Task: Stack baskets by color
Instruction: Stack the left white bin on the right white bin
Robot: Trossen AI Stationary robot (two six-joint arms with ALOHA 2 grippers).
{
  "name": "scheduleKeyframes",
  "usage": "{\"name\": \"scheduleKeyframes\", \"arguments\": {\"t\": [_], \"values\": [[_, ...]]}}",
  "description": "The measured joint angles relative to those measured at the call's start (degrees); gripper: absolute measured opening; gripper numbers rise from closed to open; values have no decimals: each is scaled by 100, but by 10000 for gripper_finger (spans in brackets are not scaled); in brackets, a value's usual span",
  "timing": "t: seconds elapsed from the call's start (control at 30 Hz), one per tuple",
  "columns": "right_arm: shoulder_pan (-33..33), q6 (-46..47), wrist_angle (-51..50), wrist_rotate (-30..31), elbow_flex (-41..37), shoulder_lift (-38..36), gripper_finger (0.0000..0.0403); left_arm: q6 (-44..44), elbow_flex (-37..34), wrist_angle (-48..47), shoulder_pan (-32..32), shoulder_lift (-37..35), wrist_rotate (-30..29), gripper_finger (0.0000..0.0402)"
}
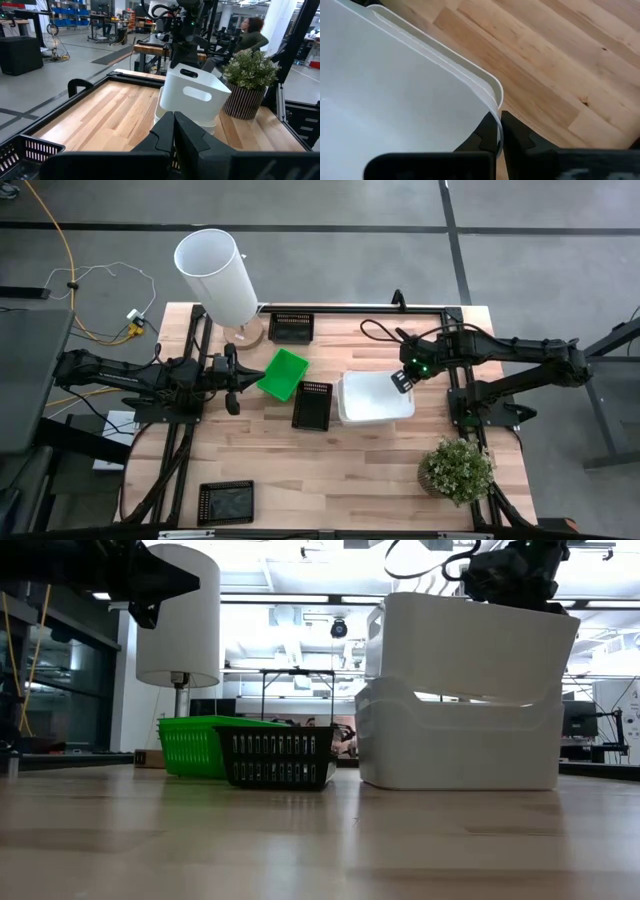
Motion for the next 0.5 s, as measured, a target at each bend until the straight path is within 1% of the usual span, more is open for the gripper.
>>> {"name": "scheduleKeyframes", "arguments": {"t": [0.17,0.23,0.33,0.43,0.5], "values": [[0,-34,-3,-180,0,0,1,0,0,0,0,0,0,0],[0,-10,-1,-96,0,0,11,2,0,0,0,0,0,0],[2,-52,4,117,0,0,48,1,0,0,0,0,0,0],[0,-83,4,320,0,0,102,0,0,0,0,0,0,0],[0,-110,-7,340,10,0,138,0,0,0,0,0,0,0]]}}
